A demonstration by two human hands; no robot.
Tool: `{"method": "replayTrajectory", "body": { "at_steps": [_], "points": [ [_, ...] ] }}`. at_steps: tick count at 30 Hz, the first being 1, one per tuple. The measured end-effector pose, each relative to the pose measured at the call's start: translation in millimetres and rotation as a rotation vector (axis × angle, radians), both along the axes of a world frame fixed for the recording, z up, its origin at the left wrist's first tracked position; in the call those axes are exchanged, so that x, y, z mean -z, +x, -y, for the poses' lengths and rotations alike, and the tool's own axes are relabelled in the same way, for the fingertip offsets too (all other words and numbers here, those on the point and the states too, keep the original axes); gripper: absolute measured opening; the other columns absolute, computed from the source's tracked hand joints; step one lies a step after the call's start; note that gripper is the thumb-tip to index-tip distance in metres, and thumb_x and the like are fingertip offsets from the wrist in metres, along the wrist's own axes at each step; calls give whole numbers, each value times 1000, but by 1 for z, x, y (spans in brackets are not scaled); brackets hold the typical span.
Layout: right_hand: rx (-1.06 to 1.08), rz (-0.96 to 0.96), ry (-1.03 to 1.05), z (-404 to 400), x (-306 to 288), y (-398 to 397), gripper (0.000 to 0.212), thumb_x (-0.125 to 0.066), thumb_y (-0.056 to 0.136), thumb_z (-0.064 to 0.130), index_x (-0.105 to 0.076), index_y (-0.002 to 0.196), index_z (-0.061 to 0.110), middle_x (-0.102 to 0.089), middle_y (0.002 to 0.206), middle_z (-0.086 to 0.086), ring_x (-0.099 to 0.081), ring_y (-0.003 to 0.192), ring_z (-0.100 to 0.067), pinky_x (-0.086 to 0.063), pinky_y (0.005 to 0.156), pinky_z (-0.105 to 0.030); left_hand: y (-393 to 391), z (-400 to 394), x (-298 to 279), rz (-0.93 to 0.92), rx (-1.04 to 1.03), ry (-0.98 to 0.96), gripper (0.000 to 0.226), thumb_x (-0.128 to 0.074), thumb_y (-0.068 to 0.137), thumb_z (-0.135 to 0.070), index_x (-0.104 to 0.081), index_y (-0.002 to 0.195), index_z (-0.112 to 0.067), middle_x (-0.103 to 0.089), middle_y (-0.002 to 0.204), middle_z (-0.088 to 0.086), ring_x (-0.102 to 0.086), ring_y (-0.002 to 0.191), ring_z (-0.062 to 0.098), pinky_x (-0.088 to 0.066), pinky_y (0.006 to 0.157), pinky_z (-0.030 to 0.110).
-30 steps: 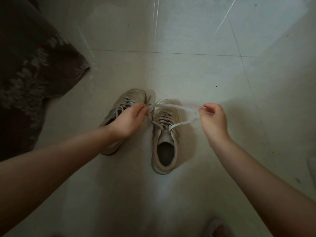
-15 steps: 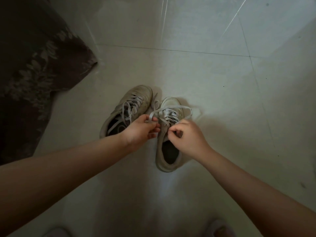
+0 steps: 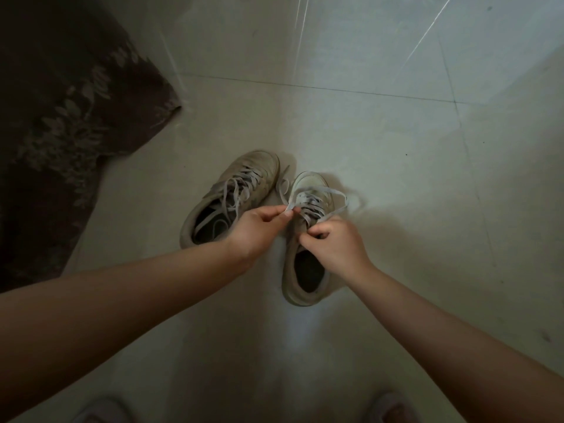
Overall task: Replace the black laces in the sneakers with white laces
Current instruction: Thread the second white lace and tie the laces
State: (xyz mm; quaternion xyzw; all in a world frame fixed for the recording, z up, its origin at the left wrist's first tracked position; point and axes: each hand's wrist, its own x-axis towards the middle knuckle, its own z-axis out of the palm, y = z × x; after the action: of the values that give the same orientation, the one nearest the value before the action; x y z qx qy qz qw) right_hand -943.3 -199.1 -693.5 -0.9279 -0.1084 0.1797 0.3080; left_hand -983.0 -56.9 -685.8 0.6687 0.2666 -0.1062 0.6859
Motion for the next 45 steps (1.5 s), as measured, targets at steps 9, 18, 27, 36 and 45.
{"method": "replayTrajectory", "body": {
  "at_steps": [9,18,27,36,45],
  "points": [
    [45,-64,79,5,5,1,10,-77,70,30,-74,68,21,-47,67,7,-54,71,-17,-46,70,-33,-6,-6,7,-39,80,202,9,-69,83,-9,-70,92,-9,-64,67,0,-57,53,-6,-43,57,4],
    [41,-96,77,6,3,0,12,-78,72,30,-75,76,19,-47,70,8,-52,72,-14,-42,70,-29,-8,-7,6,-63,-2,39,7,-69,81,-3,-67,81,-10,-67,70,3,-62,56,-3,-48,58,9],
    [-46,-84,73,6,1,0,20,-75,72,32,-64,57,25,-42,63,5,-49,71,-15,-43,67,-34,-7,-1,9,-14,42,151,8,-70,80,-3,-70,79,-11,-67,69,2,-60,59,0,-50,65,12],
    [-64,-106,175,14,2,4,4,-72,80,15,-75,82,17,-48,73,0,-50,70,-15,-41,67,-28,-7,4,13,46,85,171,7,-71,81,-8,-70,87,-4,-67,76,4,-59,67,3,-47,65,13],
    [200,-9,384,17,-6,-2,12,-66,80,1,-63,71,8,-53,77,7,-52,66,2,-39,66,-7,-2,3,15,188,277,457,4,-66,85,-19,-61,85,-19,-63,76,-8,-58,70,1,-46,66,13]
  ]
}}
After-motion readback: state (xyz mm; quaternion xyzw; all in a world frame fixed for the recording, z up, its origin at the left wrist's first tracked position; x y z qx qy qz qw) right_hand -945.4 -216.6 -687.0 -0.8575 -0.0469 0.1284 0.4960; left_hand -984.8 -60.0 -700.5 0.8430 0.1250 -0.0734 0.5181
